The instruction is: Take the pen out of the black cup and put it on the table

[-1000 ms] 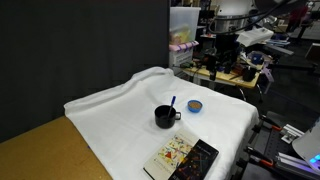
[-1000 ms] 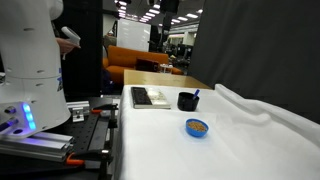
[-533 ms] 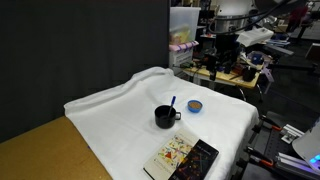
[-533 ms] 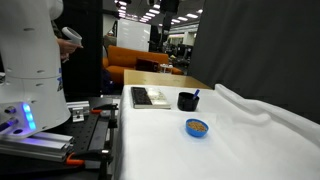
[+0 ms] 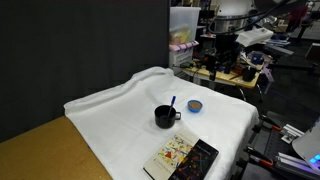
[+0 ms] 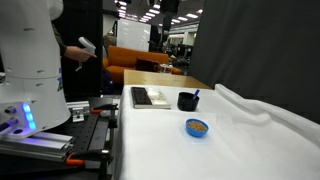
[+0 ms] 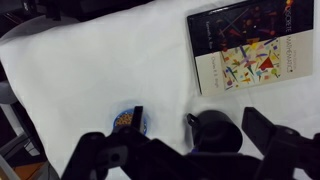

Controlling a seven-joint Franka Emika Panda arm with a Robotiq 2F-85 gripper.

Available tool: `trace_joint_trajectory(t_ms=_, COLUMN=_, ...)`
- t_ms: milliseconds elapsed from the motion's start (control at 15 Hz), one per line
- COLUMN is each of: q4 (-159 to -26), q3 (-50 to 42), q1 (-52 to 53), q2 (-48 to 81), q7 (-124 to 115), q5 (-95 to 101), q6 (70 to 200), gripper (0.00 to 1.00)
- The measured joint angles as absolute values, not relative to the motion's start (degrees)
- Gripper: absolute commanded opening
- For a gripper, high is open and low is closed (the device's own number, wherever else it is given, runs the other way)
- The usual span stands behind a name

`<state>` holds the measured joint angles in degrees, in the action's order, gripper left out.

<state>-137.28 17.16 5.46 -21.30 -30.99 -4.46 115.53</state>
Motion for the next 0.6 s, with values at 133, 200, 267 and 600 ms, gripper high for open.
trace_joint_trajectory(t_ms=133, q4=-136.2, q3=17.3, q1=5.5, q2=-20.1, q7=-32.3, q5=-3.9, q6=115.6, gripper=1.00)
trace_joint_trajectory(t_ms=200, q4=-135.1, q3=17.5, q1=5.5, q2=-19.1, q7=-33.3, q5=-3.4, q6=115.6, gripper=1.00)
trace_joint_trajectory(t_ms=267, q4=-133.7, q3=17.8, q1=5.5, q2=-17.9, q7=-34.5, q5=-2.7, q6=115.6, gripper=1.00)
trace_joint_trajectory(t_ms=600, q4=-127.0, q3=18.9, q1=6.6, q2=-11.3, q7=-38.7, q5=0.6, q6=115.5, gripper=1.00)
